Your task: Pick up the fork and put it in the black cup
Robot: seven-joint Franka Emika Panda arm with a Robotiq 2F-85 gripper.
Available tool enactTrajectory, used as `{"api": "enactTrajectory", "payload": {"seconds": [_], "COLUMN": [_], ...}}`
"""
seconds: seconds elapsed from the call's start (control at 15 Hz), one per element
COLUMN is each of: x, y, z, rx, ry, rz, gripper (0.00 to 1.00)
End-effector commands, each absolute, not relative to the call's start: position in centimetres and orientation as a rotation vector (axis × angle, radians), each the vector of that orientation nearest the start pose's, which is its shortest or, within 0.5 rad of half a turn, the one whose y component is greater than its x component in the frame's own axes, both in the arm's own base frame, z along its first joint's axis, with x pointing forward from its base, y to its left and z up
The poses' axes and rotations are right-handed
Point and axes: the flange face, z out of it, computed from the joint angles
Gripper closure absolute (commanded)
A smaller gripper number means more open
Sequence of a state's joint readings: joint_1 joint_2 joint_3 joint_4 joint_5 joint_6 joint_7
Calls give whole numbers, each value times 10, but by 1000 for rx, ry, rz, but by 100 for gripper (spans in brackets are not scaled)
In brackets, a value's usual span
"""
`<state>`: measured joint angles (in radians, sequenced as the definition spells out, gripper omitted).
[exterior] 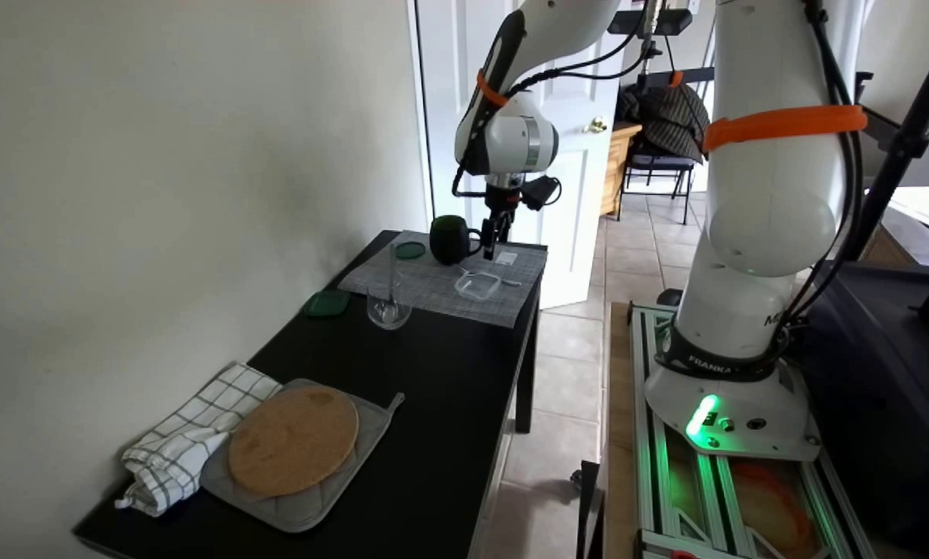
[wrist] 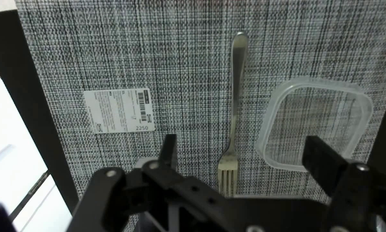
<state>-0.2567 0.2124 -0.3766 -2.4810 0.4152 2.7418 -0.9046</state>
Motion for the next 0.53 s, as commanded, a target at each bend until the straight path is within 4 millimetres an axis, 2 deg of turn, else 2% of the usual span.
{"api": "enactTrajectory", "payload": {"seconds": [0.0,0.33,0.47], "x": [368,360,357], "y": [-311,-323,-325], "z": [206,195,188], "rx": [-3098,-3097,-3132], "ry": [69,34,103], "rz": [-221,-260,-280], "gripper": [0,0,0]}}
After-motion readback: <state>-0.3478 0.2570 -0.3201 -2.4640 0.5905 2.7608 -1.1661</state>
